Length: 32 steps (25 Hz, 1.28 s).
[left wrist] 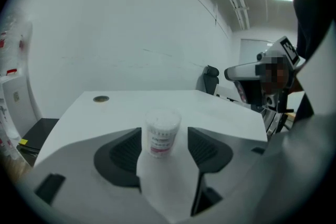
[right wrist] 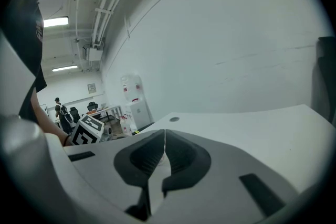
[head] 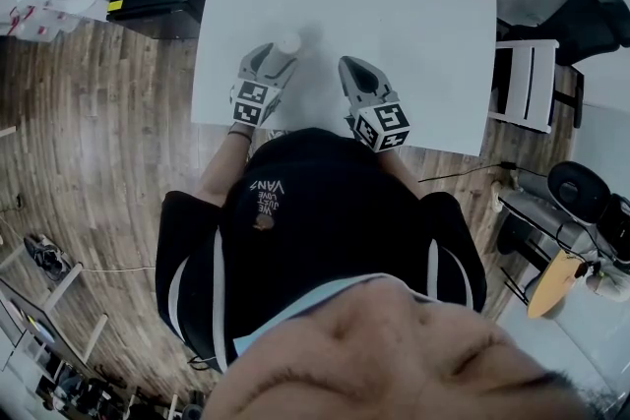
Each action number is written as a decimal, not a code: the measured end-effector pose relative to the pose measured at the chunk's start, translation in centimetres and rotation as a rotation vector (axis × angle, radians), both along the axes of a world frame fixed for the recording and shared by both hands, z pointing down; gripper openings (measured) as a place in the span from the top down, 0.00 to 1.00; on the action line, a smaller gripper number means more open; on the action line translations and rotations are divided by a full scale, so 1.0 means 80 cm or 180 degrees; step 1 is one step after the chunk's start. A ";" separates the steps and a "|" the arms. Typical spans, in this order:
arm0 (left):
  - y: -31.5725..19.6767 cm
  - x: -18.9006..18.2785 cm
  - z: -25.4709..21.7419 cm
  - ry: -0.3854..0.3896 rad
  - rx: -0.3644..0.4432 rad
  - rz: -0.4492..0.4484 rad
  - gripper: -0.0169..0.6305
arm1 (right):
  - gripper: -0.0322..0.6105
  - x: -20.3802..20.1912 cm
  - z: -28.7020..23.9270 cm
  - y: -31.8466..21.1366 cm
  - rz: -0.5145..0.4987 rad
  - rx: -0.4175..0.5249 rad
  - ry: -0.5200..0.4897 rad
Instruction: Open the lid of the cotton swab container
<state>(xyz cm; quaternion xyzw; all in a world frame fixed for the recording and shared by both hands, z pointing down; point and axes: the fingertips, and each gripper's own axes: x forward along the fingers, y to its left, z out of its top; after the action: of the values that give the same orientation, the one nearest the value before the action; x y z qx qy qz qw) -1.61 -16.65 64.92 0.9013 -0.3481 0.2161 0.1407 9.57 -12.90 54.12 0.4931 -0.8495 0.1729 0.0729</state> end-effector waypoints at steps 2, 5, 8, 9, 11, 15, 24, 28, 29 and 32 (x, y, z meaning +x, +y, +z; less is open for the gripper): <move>-0.002 0.005 0.009 -0.0073 -0.0017 0.0038 0.57 | 0.93 0.001 0.001 0.000 0.0001 -0.0005 0.0007; -0.006 0.009 0.017 -0.0163 -0.0023 0.0049 0.56 | 0.93 0.004 0.002 -0.001 0.0012 -0.0002 0.0009; -0.010 0.013 0.019 -0.0203 -0.0038 -0.0003 0.56 | 0.93 0.006 0.000 -0.001 0.0017 0.0003 0.0010; -0.012 0.014 0.019 -0.0209 -0.0043 -0.0024 0.56 | 0.93 0.007 0.001 0.000 0.0017 0.0000 0.0010; -0.015 0.017 0.021 -0.0232 -0.0062 -0.0060 0.56 | 0.93 0.007 0.002 0.000 0.0020 -0.0007 0.0010; -0.021 0.021 0.028 -0.0295 -0.0128 -0.0097 0.56 | 0.93 0.009 0.004 -0.002 0.0033 -0.0007 0.0006; -0.026 0.025 0.043 -0.0397 -0.0230 -0.0128 0.56 | 0.93 0.016 0.008 -0.004 0.0055 -0.0027 -0.0009; -0.027 0.024 0.046 -0.0414 -0.0237 -0.0169 0.56 | 0.93 0.019 0.009 -0.006 0.0050 -0.0032 -0.0003; -0.028 0.024 0.047 -0.0408 -0.0243 -0.0171 0.56 | 0.93 0.019 0.010 -0.006 0.0052 -0.0039 -0.0001; -0.030 0.025 0.046 -0.0357 -0.0241 -0.0167 0.56 | 0.93 0.020 0.009 -0.008 0.0047 -0.0045 0.0012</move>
<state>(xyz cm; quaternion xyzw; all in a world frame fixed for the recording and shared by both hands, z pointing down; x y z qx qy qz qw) 0.37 -19.06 68.61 0.8724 -0.3704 0.2754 0.1606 11.15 -13.58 54.87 0.4992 -0.8445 0.1784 0.0767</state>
